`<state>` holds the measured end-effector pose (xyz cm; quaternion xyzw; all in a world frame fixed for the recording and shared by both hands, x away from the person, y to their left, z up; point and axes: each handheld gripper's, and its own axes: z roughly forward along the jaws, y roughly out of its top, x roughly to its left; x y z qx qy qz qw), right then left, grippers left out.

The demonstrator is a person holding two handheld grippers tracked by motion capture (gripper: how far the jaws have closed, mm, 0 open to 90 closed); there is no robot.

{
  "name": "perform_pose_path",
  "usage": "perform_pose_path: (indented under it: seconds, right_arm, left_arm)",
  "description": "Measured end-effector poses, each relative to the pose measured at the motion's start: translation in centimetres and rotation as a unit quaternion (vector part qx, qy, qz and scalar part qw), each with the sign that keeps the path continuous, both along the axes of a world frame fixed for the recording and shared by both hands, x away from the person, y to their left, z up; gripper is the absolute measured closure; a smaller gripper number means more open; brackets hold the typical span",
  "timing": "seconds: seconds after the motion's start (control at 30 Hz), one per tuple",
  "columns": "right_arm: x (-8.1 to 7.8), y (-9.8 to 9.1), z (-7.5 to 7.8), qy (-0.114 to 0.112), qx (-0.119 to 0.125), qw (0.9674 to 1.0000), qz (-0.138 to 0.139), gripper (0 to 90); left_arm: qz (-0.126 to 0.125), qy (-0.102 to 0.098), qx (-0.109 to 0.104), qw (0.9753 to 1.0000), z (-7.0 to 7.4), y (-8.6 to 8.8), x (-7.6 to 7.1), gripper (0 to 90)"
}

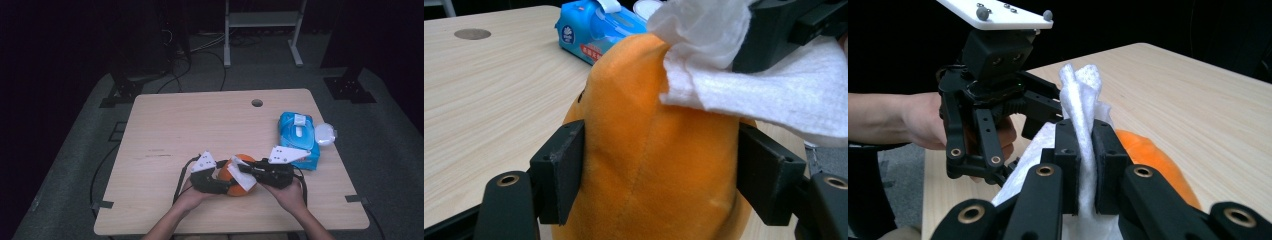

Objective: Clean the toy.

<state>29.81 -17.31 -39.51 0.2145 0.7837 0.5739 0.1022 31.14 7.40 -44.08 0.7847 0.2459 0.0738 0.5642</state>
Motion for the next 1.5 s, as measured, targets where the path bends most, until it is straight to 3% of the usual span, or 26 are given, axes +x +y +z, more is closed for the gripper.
perform_pose_path:
  seconds: [0.3, 0.5, 0.6, 0.67, 0.83, 0.97, 1.03, 1.17, 1.27, 1.4, 1.5]
  right_arm:
    - [1.0, -2.5, -0.6, 0.006, 0.003, 0.9993, -0.037, 82.3]
    - [0.1, -0.7, -0.2, -0.006, -0.005, 1.0, -0.006, 82.2]
    - [-0.2, 0.2, 0.0, -0.011, -0.011, 0.9999, 0.002, 82.3]
    - [0.0, 0.3, 0.1, -0.019, -0.013, 0.9997, -0.005, 82.3]
    - [0.8, -1.2, -0.2, -0.015, -0.006, 0.9993, -0.034, 82.3]
    - [1.2, -1.9, -0.5, -0.007, -0.005, 0.9991, -0.042, 82.2]
    - [1.1, -1.9, -0.6, -0.008, -0.007, 0.999, -0.044, 82.2]
    - [1.3, -1.9, -0.6, -0.008, -0.006, 0.9992, -0.039, 82.2]
    - [1.3, -1.7, -0.6, -0.007, -0.009, 0.9992, -0.037, 82.2]
    - [0.8, -1.3, -0.2, -0.012, -0.012, 0.9992, -0.038, 82.2]
    - [0.2, -0.1, 0.1, -0.024, -0.019, 0.9994, -0.017, 82.1]
  left_arm:
    - [0.014, 0.008, -0.01, 0.9998, 0.0, 0.5, 0.5, 26.4]
    - [0.017, 0.01, -0.01, 0.9998, 0.0, 0.0, 0.3, 26.4]
    - [0.009, -0.002, 0.002, 1.0, 0.1, -0.5, -0.2, 25.9]
    - [0.002, -0.009, 0.008, 0.9999, 0.2, -0.8, -0.4, 25.6]
    - [-0.008, -0.013, 0.007, 0.9999, 0.1, -0.9, -0.5, 24.9]
    - [-0.024, -0.023, 0.009, 0.9994, 0.3, -0.6, -0.3, 18.6]
    - [-0.025, -0.028, 0.015, 0.9992, 0.4, -0.2, 0.1, 10.4]
    - [-0.044, -0.013, 0.012, 0.9989, -0.3, -0.2, 0.8, 5.4]
    - [-0.058, -0.023, 0.026, 0.9977, -1.0, -0.9, 0.6, 5.8]
    - [-0.047, -0.023, 0.033, 0.9981, -0.8, -0.9, 0.4, 17.0]
    - [-0.043, -0.024, 0.036, 0.9982, -0.8, -1.1, 0.2, 20.4]
